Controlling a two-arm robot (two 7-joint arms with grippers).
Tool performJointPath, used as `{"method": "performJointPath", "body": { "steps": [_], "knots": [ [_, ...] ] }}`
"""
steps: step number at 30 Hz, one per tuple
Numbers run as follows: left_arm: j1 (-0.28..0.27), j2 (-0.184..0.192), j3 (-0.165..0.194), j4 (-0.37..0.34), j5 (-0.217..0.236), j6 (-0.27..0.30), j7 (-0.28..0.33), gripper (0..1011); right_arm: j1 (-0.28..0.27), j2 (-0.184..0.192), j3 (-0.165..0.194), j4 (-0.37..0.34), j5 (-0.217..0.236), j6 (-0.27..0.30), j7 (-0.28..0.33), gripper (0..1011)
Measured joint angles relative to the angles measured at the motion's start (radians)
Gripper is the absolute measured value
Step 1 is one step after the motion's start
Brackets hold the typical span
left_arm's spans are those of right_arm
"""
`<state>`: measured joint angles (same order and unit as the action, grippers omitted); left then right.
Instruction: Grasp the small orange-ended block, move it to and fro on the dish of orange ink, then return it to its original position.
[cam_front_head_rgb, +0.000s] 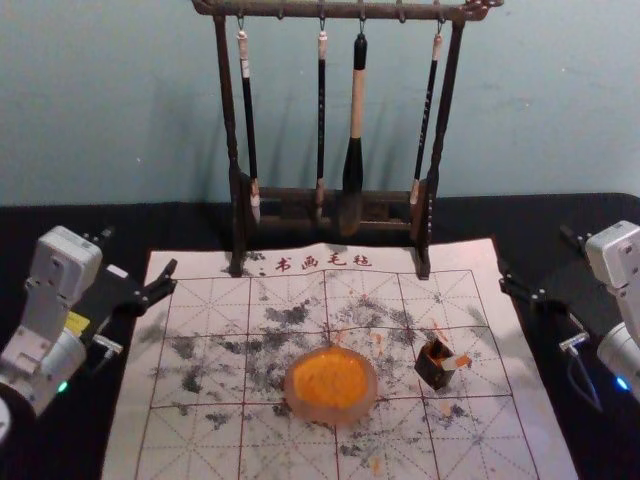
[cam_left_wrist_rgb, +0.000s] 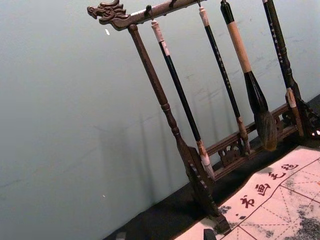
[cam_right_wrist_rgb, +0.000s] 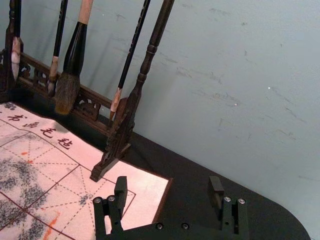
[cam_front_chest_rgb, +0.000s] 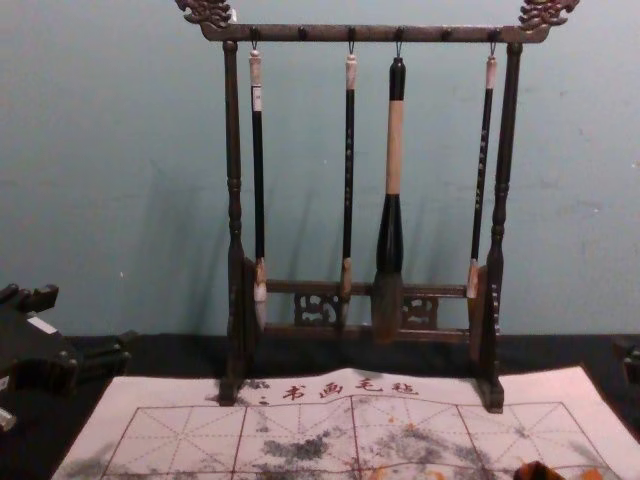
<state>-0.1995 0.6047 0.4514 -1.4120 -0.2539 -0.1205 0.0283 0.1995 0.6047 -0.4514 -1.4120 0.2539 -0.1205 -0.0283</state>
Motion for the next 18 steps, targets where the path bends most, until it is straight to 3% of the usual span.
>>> {"method": "performJointPath", "body": {
  "steps": [18],
  "knots": [
    [0.000,0.000,0.000,0.000,0.000,0.000,0.000,1001,0.000,0.000,0.000,0.000,0.000,0.000,0.000,1002]
  ]
}}
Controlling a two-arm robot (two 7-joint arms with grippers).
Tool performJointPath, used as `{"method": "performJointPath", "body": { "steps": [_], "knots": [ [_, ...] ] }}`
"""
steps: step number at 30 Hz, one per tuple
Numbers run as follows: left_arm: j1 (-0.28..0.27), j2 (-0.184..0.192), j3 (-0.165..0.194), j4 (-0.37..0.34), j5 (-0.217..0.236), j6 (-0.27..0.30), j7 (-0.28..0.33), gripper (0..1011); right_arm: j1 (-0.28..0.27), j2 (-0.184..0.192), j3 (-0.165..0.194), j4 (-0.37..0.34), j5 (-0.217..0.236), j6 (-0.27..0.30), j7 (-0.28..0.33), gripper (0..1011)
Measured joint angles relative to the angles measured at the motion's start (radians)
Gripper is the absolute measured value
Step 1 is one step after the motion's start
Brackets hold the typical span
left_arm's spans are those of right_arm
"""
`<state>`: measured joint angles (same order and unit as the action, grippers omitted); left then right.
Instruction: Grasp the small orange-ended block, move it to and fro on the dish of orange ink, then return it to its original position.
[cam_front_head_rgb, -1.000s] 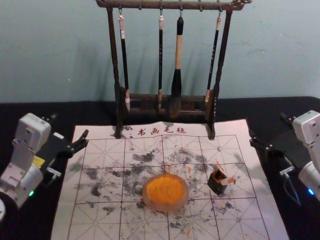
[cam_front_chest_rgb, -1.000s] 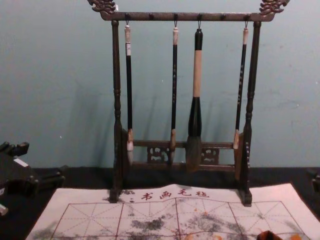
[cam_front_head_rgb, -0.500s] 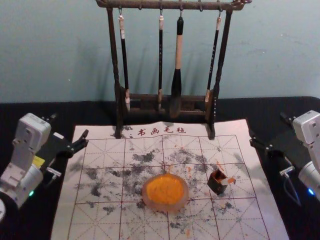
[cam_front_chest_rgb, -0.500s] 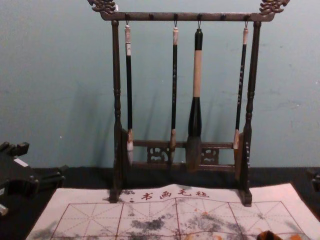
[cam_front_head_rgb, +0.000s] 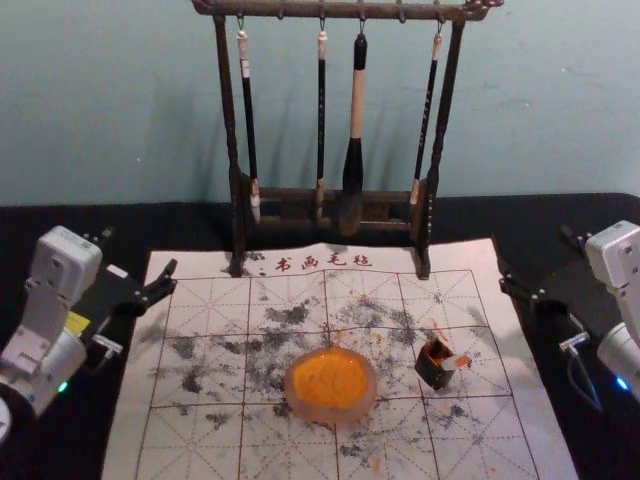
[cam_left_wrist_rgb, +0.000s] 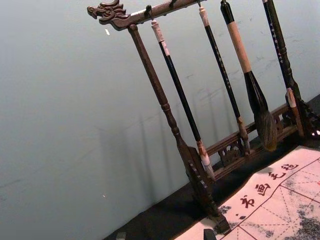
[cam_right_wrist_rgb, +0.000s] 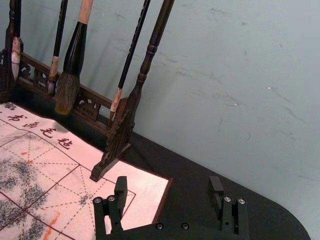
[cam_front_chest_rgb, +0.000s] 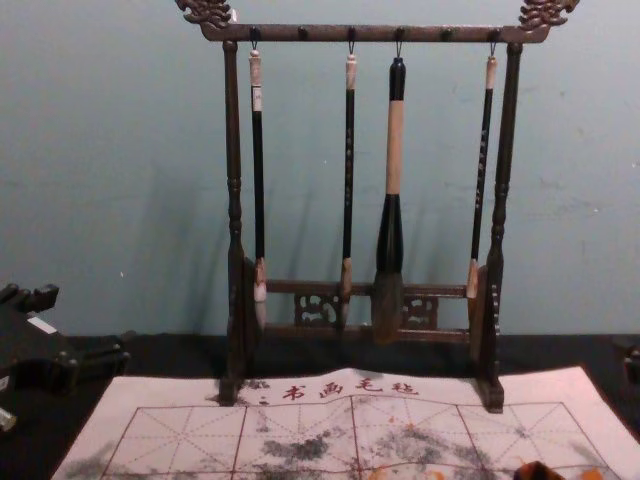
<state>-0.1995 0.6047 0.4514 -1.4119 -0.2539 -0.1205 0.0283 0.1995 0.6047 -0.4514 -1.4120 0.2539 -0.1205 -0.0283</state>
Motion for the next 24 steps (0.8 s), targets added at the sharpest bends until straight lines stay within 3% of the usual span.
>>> {"method": "performJointPath", "body": {
  "steps": [18,24],
  "knots": [
    [0.000,0.000,0.000,0.000,0.000,0.000,0.000,1001,0.000,0.000,0.000,0.000,0.000,0.000,0.000,1003],
    [0.000,0.000,0.000,0.000,0.000,0.000,0.000,1001,-0.008,-0.003,0.017,0.002,-0.004,-0.014,0.018,1002]
  ]
}}
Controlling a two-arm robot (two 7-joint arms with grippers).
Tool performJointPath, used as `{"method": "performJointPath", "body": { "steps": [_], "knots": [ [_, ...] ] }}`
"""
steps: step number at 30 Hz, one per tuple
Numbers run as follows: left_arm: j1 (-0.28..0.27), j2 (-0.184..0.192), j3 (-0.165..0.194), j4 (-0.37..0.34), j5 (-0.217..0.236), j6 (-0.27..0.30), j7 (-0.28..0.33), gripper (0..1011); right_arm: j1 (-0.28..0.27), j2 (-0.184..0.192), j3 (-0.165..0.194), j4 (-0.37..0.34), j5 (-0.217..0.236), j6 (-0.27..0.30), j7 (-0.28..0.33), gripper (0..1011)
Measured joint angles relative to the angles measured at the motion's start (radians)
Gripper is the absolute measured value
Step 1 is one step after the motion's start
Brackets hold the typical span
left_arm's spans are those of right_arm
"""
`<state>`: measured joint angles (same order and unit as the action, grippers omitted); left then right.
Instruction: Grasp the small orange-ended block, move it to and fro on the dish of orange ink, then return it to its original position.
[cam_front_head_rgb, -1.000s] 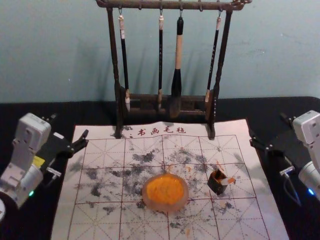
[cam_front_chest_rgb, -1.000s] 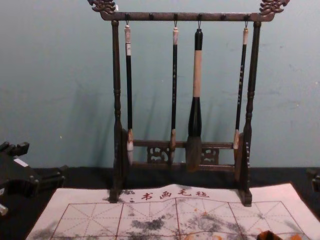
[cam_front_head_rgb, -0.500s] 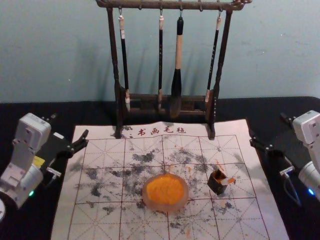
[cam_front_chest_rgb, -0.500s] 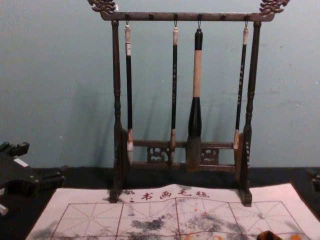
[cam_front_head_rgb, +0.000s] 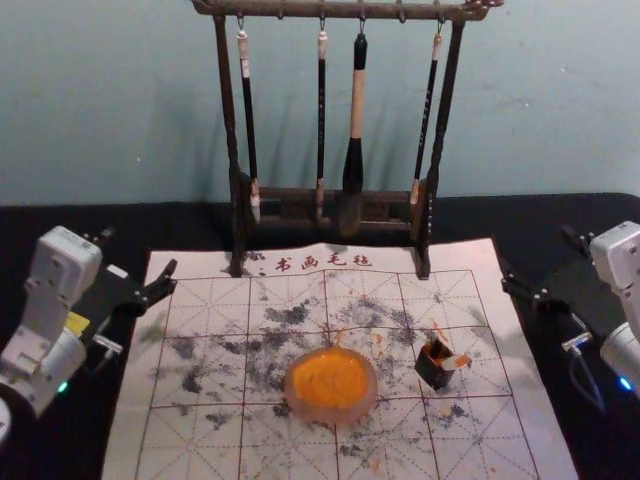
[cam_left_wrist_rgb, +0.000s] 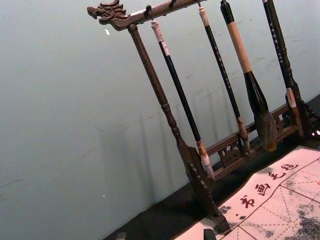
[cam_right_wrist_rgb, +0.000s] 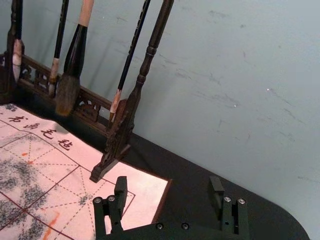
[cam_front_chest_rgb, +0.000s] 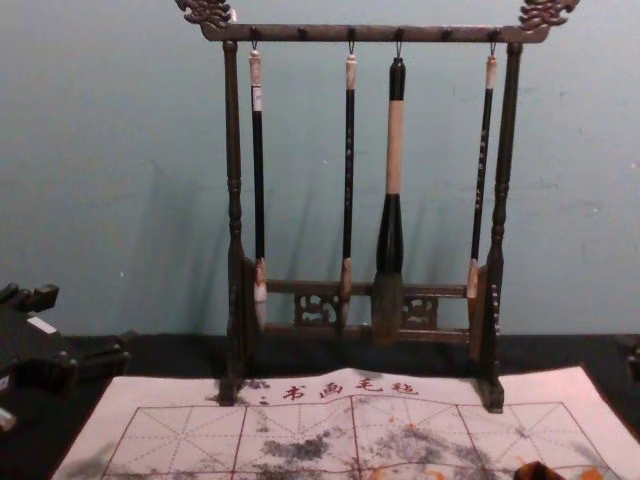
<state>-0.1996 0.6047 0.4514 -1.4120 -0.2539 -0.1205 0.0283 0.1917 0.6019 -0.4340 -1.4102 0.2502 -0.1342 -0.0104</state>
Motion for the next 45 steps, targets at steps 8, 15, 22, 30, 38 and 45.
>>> {"method": "performJointPath", "body": {
  "steps": [8,15,22,30,38,45],
  "knots": [
    [0.000,0.000,0.000,0.000,0.000,0.000,0.000,1001,-0.031,0.038,0.030,-0.038,0.015,-0.027,0.071,1002],
    [0.000,0.000,0.000,0.000,0.000,0.000,0.000,1001,-0.087,0.129,0.061,-0.101,0.047,-0.054,0.193,1002],
    [0.000,0.000,0.000,0.000,0.000,0.000,0.000,1001,-0.136,0.199,0.088,-0.138,0.078,-0.084,0.290,1003],
    [0.000,0.000,0.000,0.000,0.000,0.000,0.000,1001,-0.177,0.259,0.100,-0.155,0.098,-0.125,0.410,1002],
    [0.000,0.000,0.000,0.000,0.000,0.000,0.000,1001,-0.167,0.270,0.081,-0.145,0.082,-0.142,0.506,1002],
    [0.000,0.000,0.000,0.000,0.000,0.000,0.000,1001,-0.133,0.255,0.054,-0.125,0.051,-0.146,0.574,1002]
  ]
}}
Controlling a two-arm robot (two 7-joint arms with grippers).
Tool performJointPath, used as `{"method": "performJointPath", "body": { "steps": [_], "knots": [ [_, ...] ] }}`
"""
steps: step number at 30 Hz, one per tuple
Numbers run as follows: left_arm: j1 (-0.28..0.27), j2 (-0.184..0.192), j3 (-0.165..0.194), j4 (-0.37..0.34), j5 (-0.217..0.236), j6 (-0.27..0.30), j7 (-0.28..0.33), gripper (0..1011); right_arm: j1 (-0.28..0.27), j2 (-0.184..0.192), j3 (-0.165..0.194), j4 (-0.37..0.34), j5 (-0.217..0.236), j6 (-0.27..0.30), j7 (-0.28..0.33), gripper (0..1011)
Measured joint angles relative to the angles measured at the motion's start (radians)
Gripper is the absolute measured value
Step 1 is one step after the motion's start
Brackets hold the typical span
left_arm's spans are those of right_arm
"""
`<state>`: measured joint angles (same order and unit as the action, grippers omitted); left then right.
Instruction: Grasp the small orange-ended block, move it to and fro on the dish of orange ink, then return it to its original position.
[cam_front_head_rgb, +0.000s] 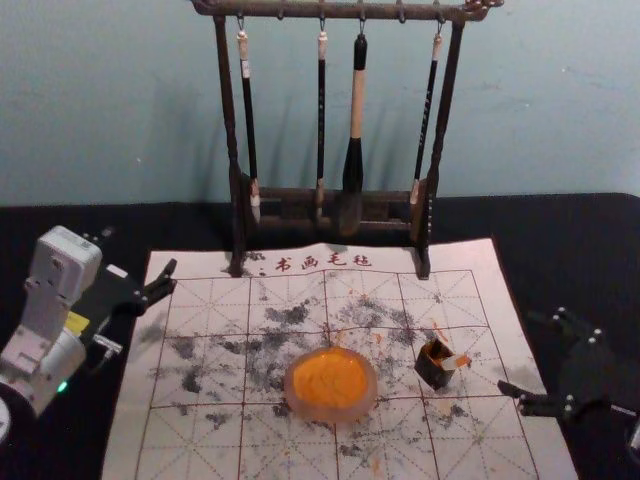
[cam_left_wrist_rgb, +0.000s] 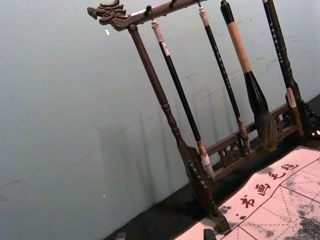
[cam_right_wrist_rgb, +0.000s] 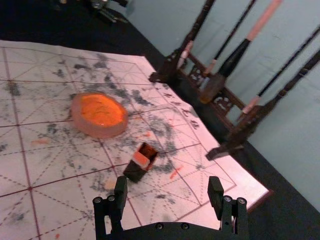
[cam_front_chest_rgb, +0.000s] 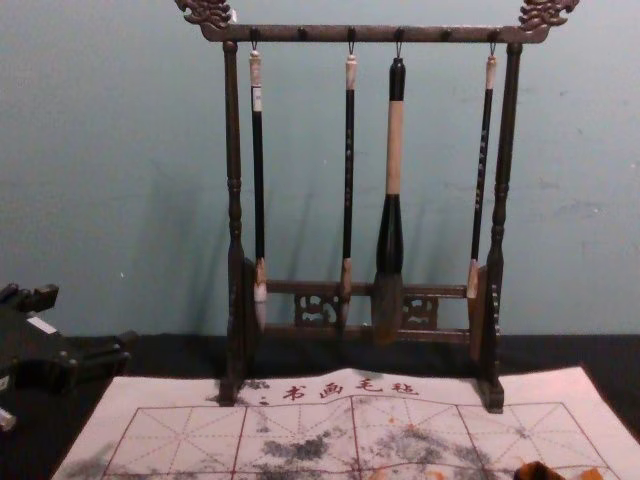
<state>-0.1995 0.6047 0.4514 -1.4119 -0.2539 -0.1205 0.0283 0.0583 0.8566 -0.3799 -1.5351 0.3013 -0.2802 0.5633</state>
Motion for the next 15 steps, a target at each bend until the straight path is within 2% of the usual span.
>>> {"method": "performJointPath", "body": {
  "steps": [15],
  "knots": [
    [0.000,0.000,0.000,0.000,0.000,0.000,0.000,1001,0.055,-0.044,-0.024,0.042,-0.059,-0.001,0.078,1002]
  ]
}}
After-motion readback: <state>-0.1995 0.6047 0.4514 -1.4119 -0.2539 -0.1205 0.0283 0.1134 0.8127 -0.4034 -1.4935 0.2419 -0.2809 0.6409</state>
